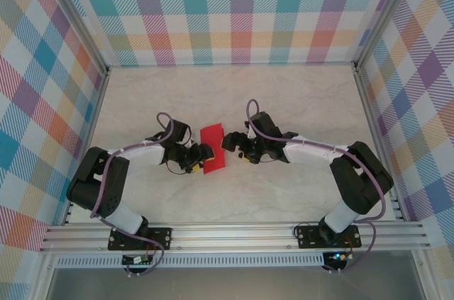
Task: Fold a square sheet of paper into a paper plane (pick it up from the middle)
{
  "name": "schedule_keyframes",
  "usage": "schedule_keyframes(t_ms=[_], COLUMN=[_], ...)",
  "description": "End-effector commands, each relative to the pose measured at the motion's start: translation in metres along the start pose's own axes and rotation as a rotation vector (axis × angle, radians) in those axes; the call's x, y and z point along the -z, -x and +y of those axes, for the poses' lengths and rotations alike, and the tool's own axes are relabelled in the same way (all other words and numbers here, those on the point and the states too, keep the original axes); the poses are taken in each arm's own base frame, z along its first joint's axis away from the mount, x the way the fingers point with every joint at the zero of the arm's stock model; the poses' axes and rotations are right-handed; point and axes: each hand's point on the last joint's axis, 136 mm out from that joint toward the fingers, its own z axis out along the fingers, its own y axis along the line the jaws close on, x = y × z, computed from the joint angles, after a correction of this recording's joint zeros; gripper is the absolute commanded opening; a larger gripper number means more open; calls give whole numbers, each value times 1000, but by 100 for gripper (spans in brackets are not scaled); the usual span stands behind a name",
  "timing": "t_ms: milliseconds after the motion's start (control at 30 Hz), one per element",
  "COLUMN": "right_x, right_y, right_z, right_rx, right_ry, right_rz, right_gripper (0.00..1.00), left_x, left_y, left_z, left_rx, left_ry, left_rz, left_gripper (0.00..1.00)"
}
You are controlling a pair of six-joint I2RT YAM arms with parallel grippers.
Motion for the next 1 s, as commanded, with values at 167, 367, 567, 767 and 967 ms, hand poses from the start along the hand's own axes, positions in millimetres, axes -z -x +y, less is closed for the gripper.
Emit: schedule_keyframes(t_ms=[167, 367, 567, 767, 967], right_x=[-11, -19, -29, -35, -25], right_y=[-7, -15, -29, -36, -36], right_z=[-8, -4, 1, 0, -19], right_rx=[-54, -80, -89, -95, -63], right_ry=[0, 49, 71, 68, -46], right_rz=[46, 85, 132, 136, 117], right_gripper=[81, 69, 55, 29, 3], left_x=[7, 18, 24, 26, 26], left_y=[6, 19, 23, 25, 26], left_z=[-4, 2, -3, -8, -27], left_rx=[-23, 14, 10, 1, -37], left_ry=[26, 29, 17, -5, -96], left_rz=[-48, -122, -142, -148, -139], left_gripper=[64, 64, 60, 58, 52])
